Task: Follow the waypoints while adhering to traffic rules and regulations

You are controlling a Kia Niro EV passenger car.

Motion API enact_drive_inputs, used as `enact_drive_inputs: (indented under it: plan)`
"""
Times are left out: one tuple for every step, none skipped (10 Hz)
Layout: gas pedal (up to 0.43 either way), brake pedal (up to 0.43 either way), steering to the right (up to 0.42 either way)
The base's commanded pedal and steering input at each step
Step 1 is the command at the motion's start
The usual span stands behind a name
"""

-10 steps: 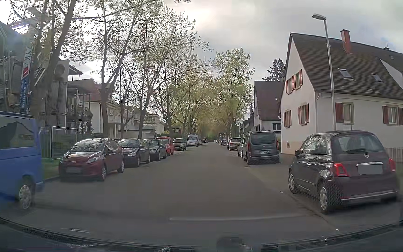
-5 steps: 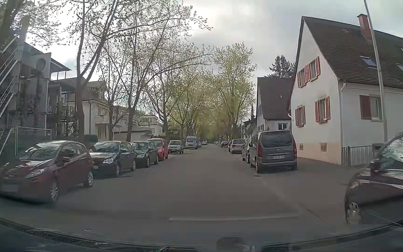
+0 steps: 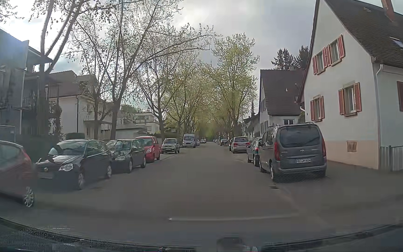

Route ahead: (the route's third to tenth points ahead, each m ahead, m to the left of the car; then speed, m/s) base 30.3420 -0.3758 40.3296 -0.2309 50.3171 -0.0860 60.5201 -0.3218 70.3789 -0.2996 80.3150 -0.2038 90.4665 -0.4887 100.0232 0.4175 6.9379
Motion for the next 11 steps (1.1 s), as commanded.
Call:
enact_drive_inputs:
  plan:
    - [0.067,0.000,0.005]
    - [0.067,0.000,0.007]
    - [0.067,0.000,0.006]
    - [0.067,0.000,0.006]
    - [0.067,0.000,0.006]
    - [0.067,0.000,0.006]
    - [0.067,0.000,0.006]
    - [0.067,0.000,0.007]
    - [0.067,0.000,0.006]
    - [0.067,0.000,0.006]
    - [0.067,0.000,0.007]
